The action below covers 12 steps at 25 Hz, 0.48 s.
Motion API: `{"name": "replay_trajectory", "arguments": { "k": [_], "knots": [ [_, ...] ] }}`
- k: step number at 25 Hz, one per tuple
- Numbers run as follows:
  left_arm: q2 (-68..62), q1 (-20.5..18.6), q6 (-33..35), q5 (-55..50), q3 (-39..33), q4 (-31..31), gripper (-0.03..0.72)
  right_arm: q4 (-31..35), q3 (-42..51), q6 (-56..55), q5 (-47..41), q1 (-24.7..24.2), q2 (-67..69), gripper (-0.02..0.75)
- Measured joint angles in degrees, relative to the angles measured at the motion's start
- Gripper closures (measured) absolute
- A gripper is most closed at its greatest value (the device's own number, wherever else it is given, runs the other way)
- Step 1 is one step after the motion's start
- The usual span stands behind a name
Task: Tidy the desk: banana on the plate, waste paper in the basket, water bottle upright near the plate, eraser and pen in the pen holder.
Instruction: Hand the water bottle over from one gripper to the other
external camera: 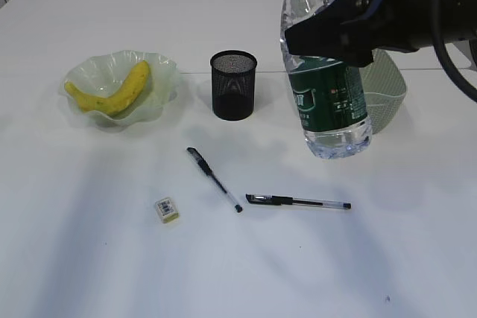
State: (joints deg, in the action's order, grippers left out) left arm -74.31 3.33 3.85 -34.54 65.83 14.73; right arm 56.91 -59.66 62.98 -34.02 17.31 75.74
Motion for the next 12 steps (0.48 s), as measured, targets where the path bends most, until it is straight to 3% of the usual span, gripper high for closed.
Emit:
{"name": "replay_trajectory", "arguments": {
  "k": [5, 12],
  "knots": [
    [0.0, 4.4, 0.4, 15.9, -1.6, -5.7, 0.276, 0.3, 0.0, 0.1, 0.1, 0.0, 0.8, 0.328],
    [0.0, 10.8, 0.5, 34.5, -12.4, -9.6, 0.276, 0.6, 0.0, 0.2, 0.3, 0.0, 2.3, 0.329]
  ]
}}
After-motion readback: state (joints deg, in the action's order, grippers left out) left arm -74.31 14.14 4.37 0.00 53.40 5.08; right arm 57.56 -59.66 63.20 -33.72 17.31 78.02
